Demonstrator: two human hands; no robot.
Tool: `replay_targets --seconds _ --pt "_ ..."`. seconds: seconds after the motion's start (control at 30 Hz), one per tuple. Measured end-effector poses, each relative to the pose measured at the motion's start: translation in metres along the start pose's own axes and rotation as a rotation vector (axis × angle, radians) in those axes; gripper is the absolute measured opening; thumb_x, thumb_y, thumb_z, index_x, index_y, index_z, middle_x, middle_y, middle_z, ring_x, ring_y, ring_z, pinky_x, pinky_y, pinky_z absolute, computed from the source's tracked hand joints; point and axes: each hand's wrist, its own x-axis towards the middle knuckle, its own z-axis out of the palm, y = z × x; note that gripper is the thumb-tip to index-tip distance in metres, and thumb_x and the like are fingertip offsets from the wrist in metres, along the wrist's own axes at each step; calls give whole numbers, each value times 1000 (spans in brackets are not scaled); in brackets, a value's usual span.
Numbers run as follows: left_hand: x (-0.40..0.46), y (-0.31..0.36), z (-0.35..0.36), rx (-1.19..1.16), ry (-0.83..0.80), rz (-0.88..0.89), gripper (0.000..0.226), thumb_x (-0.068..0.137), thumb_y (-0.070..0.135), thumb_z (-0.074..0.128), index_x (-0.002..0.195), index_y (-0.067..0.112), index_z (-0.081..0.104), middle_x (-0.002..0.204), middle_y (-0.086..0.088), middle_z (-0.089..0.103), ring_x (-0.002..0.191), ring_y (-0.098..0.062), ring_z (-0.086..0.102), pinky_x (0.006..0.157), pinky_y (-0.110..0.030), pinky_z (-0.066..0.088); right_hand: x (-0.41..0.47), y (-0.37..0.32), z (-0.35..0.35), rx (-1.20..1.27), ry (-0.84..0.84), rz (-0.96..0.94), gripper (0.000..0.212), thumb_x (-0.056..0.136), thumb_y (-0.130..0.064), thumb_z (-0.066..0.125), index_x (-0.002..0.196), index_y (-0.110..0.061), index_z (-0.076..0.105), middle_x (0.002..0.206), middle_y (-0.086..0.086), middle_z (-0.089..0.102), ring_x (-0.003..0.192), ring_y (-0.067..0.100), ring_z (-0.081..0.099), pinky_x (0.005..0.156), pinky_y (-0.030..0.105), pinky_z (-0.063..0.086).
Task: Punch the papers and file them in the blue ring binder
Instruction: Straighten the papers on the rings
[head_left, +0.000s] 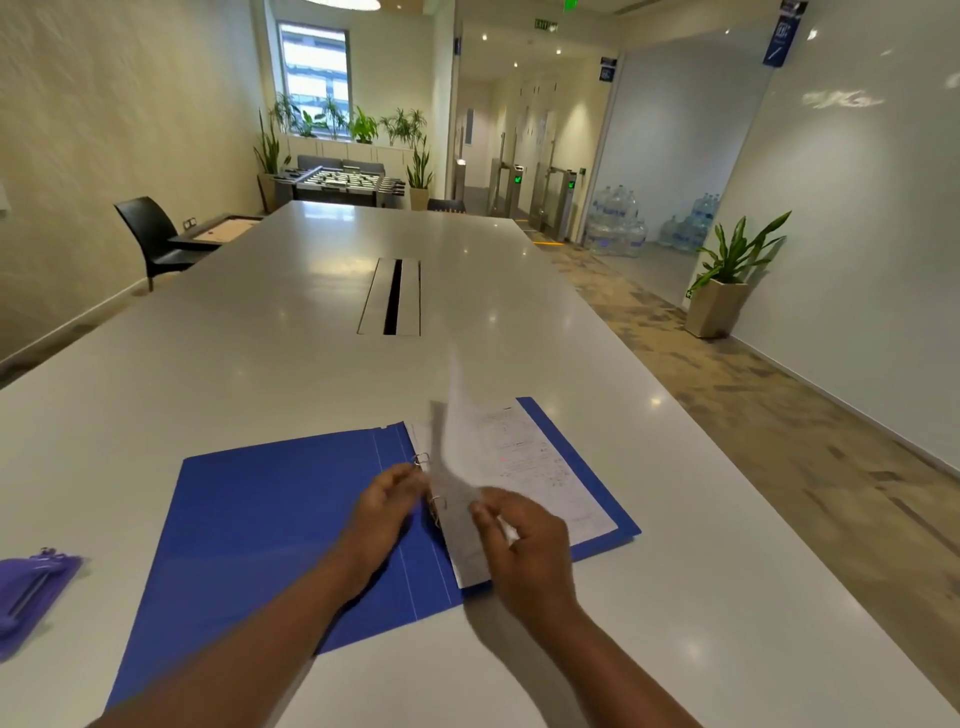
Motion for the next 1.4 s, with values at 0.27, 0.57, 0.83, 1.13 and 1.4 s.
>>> replay_targets --seconds 0.27,0.57,0.83,1.13,1.4 --pt "-1 39 -56 -375 236 -77 27 97 36 65 111 14 73 103 -8 79 90 -25 77 72 -39 61 5 -36 20 -170 -338 -293 39 99 -52 53 90 -21 74 85 -9 76 75 12 67 73 31 57" --pt "1 29 -83 -350 386 -196 12 88 13 78 98 8 72 84 -6 80 73 -23 78 54 -32 61 23 32 -30 -461 -78 375 45 93 -50 65 127 -21 58 129 -4 66 115 17 63 97 38 56" --pt "3 41 -84 -202 446 -120 39 89 16 77 120 24 56 106 -4 73 83 -23 74 56 -31 60 -1 70 -32 -693 -211 637 92 92 -71 50 158 -14 19 165 4 30 155 27 23 124 55 21" --pt "-2 50 -77 -47 442 -28 58 97 9 64 143 33 38 104 0 73 85 -17 73 53 -28 56 -7 65 -21 -752 -347 662 83 105 -60 26 164 -9 -3 174 10 6 161 29 -4 127 57 0" --pt "2 44 -92 61 473 -35 21 99 7 59 107 23 70 99 -2 72 77 -27 65 65 -37 54 -1 67 -31 -690 -250 659 92 94 -67 50 160 -16 11 166 4 30 153 28 29 120 54 26"
